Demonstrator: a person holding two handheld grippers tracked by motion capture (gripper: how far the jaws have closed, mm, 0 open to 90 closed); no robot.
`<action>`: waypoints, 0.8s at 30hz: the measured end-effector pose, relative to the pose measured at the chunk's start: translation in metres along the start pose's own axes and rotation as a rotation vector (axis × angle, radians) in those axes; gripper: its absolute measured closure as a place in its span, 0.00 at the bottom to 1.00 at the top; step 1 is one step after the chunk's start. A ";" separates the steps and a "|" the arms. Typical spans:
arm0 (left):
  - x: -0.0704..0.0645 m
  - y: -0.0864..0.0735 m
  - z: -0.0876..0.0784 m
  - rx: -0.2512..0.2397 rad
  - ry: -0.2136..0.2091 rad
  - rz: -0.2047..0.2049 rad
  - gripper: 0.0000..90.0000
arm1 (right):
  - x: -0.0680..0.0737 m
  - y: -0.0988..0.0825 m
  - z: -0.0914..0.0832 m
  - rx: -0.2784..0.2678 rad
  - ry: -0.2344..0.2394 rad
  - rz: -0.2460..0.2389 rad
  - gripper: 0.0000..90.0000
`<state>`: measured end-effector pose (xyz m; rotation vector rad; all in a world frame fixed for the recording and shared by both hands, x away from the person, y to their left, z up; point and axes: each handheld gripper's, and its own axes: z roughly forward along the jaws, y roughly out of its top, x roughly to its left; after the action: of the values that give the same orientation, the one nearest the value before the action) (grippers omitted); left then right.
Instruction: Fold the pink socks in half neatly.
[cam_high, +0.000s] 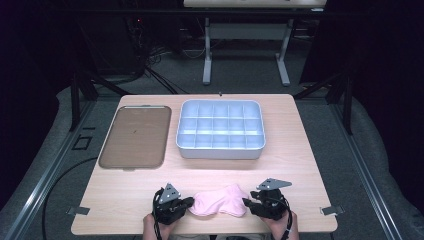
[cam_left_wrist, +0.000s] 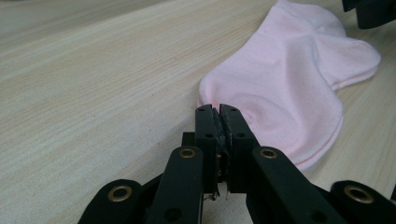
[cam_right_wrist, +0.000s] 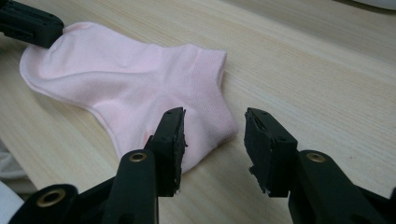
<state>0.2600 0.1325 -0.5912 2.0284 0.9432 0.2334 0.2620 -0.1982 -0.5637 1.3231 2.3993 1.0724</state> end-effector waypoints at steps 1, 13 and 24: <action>0.000 0.000 0.000 0.000 0.000 0.000 0.96 | -0.001 0.001 0.003 0.003 0.006 0.006 0.66; -0.001 0.000 0.000 0.002 0.002 0.003 0.96 | -0.006 -0.001 0.014 0.024 0.027 0.019 0.84; -0.001 0.000 0.000 0.001 0.002 0.003 0.96 | 0.001 0.004 0.003 -0.006 0.004 0.002 0.89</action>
<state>0.2593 0.1323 -0.5912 2.0311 0.9420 0.2358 0.2655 -0.1941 -0.5632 1.3233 2.3961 1.0830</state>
